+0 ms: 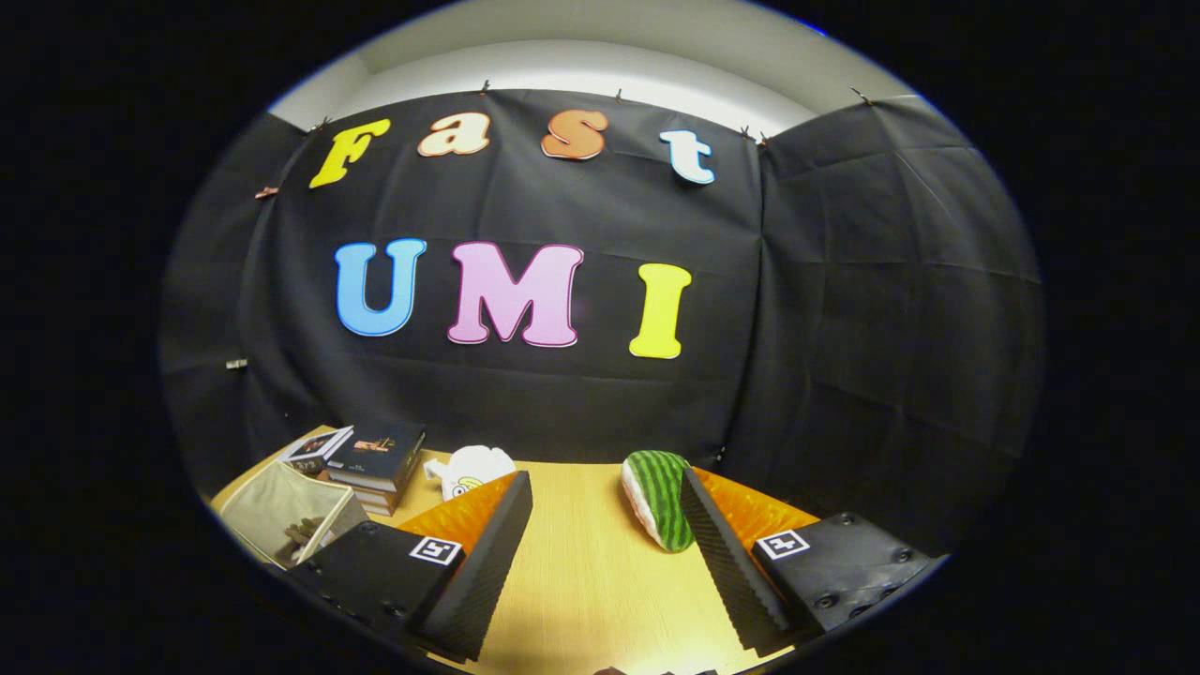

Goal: Open the storage box then place both shoes into the box .Put the left shoe in first, then the right shoe, with the right side of both shoes facing outward in a uniform manner.

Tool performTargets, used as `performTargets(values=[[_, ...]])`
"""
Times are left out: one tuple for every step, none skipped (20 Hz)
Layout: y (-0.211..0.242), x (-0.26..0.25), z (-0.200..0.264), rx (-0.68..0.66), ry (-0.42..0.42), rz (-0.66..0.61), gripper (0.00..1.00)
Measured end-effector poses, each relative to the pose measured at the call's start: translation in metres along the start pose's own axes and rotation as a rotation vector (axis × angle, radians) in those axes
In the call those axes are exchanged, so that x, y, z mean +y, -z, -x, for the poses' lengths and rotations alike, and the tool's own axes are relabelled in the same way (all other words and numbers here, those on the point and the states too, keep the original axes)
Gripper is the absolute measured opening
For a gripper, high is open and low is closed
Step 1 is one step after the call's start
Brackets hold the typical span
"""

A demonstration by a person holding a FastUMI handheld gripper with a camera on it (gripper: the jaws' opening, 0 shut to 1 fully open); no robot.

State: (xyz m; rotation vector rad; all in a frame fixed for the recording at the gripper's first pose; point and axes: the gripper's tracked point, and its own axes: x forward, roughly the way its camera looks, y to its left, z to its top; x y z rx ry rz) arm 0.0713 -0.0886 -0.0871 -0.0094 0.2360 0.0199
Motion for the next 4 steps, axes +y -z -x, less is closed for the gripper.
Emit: performTargets(values=[[0.004,0.011,0.007,0.004,-0.041,-0.003,0.98],[0.006,0.026,0.017,0.000,-0.100,-0.008,0.98],[0.011,0.040,0.026,-0.003,-0.152,-0.002,0.98],[0.018,0.053,0.031,0.000,-0.200,0.014,0.98]])
